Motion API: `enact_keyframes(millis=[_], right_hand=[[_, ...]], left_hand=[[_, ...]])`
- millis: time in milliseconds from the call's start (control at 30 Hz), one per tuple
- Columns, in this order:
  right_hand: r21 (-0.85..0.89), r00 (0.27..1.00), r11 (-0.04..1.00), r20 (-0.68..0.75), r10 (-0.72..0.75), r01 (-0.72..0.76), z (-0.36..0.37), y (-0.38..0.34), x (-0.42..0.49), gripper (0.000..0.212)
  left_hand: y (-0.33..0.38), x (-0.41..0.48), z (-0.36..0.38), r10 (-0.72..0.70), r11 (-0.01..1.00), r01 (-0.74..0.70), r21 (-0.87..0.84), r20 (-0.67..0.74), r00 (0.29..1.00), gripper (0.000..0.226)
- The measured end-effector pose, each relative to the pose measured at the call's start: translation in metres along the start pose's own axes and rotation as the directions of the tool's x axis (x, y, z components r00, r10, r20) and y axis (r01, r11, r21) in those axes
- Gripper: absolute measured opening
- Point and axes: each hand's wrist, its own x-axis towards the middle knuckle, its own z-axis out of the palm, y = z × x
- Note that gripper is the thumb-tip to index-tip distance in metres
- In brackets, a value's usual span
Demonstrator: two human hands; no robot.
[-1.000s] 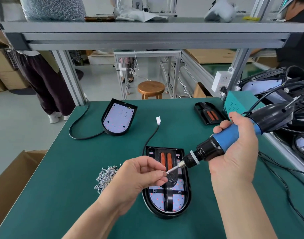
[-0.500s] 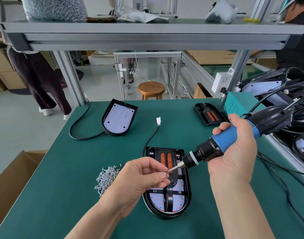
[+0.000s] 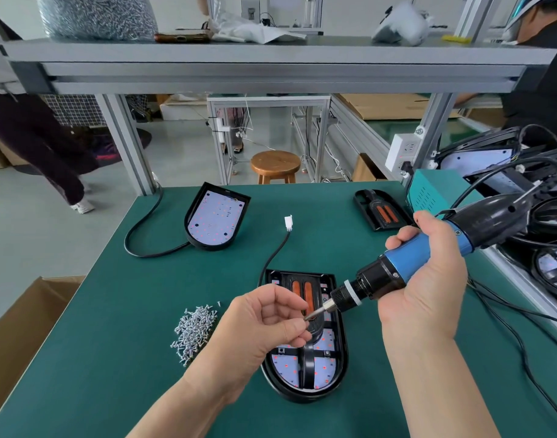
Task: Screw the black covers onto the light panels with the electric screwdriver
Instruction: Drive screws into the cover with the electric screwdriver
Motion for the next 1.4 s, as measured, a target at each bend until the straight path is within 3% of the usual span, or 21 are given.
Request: enact_keyframes(millis=[167,300,533,633,733,800,867,1000,1200,1300,1400], right_hand=[[-0.044,0.999,0.998,0.003,-0.041,0.041,-0.002,0.002,0.001,0.018],[-0.109,0.997,0.991,0.019,-0.07,0.071,-0.003,0.006,0.001,0.018],[-0.049,0.998,0.997,-0.022,-0.053,0.052,-0.004,0.016,0.008,0.014],[0.023,0.995,0.997,-0.072,-0.068,0.07,0.0,0.021,0.011,0.013],[0.014,0.992,0.992,-0.033,-0.123,0.124,0.002,0.026,0.013,0.015],[-0.016,0.988,0.988,-0.005,-0.155,0.155,0.003,0.03,0.012,0.014],[-0.039,0.985,0.984,0.032,-0.172,0.173,0.006,0.035,0.01,0.013],[-0.097,0.967,0.969,0.139,-0.212,0.226,0.012,0.046,0.003,0.01],[-0.15,0.926,0.944,0.29,-0.242,0.294,0.018,0.062,-0.008,0.01],[-0.155,0.923,0.945,0.31,-0.23,0.288,0.019,0.068,-0.011,0.01],[-0.153,0.92,0.946,0.318,-0.227,0.286,0.02,0.07,-0.012,0.011]], left_hand=[[-0.006,-0.002,0.006,0.223,0.935,-0.206,0.288,-0.025,0.975,0.041],[-0.012,-0.004,0.006,0.39,0.765,-0.345,0.545,0.035,0.92,0.05],[-0.011,-0.003,0.004,0.499,0.542,-0.426,0.725,0.13,0.857,0.055],[-0.008,0.0,-0.001,0.473,0.54,-0.392,0.744,0.117,0.873,0.056],[-0.008,0.008,-0.011,0.461,0.69,-0.302,0.658,-0.077,0.884,0.055],[-0.012,0.021,-0.021,0.379,0.773,-0.146,0.618,-0.264,0.887,0.044],[-0.017,0.035,-0.032,0.236,0.753,0.071,0.654,-0.368,0.899,0.05],[-0.032,0.053,-0.041,-0.004,0.633,0.302,0.713,-0.388,0.922,0.079],[-0.04,0.064,-0.032,-0.087,0.55,0.363,0.752,-0.381,0.92,0.088],[-0.041,0.064,-0.029,-0.115,0.595,0.356,0.721,-0.362,0.925,0.077],[-0.043,0.062,-0.028,-0.15,0.727,0.333,0.601,-0.334,0.931,0.064]])
